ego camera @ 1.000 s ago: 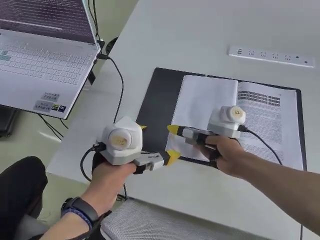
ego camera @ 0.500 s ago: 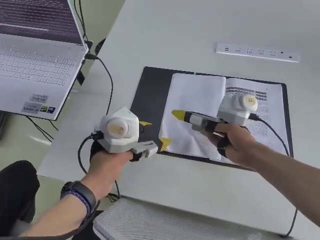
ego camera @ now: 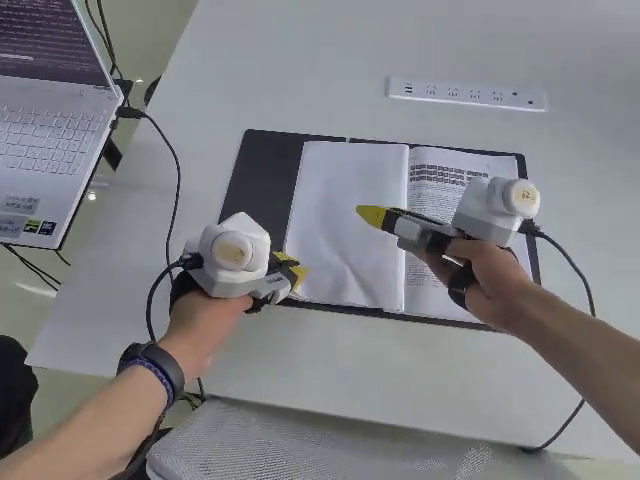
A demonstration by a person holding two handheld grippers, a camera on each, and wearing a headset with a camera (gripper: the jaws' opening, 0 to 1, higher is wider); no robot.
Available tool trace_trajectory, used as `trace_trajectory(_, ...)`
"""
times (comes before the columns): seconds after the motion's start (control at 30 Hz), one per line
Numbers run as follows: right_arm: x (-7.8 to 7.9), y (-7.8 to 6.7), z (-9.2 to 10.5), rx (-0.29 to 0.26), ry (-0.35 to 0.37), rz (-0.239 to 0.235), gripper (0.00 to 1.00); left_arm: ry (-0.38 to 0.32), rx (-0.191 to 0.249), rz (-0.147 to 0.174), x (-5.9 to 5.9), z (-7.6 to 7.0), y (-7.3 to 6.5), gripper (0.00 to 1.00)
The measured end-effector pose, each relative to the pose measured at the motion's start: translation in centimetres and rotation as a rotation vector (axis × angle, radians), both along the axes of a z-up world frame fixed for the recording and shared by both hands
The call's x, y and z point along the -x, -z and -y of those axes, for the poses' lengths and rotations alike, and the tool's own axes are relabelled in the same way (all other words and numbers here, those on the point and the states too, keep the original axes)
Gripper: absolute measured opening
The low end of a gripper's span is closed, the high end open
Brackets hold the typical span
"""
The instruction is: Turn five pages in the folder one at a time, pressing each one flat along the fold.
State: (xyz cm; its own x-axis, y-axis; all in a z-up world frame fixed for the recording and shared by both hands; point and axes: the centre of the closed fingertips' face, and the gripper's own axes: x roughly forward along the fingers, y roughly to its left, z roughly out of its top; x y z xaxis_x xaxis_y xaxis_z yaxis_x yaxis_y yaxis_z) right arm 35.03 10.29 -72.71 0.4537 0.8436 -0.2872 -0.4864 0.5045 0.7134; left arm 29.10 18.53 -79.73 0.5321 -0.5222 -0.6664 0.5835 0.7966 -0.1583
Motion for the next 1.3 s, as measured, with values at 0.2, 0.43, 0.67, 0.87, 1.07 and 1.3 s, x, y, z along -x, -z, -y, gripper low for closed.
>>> trace_trajectory(0.2, 0.4, 0.8, 1.7, 0.013, 0.011, -0.018, 0.33, -0.004, -0.044, -0.035, 0.8, -0.4, 2.0, 0.0)
trace_trajectory(0.43, 0.3, 1.5, 2.6, 0.049, -0.014, -0.004, 0.33, 0.027, -0.088, -0.009, 0.9, -0.4, 2.1, 0.0)
trace_trajectory(0.67, -1.2, 2.0, 3.5, 0.081, -0.012, 0.012, 0.32, 0.014, -0.07, -0.017, 1.0, -0.4, 1.8, 0.0)
trace_trajectory(0.87, -3.0, 2.8, 3.9, 0.165, -0.046, 0.072, 0.25, -0.011, -0.043, -0.032, 1.3, -0.2, 1.3, 0.0)
trace_trajectory(1.07, -4.9, 4.0, 4.2, 0.159, -0.012, 0.067, 0.19, -0.03, -0.036, -0.037, 1.4, -0.2, 1.1, 0.0)
trace_trajectory(1.3, -5.2, 5.0, 4.2, 0.138, 0.019, 0.021, 0.11, -0.041, -0.013, -0.069, 1.2, -0.3, 1.1, 0.0)
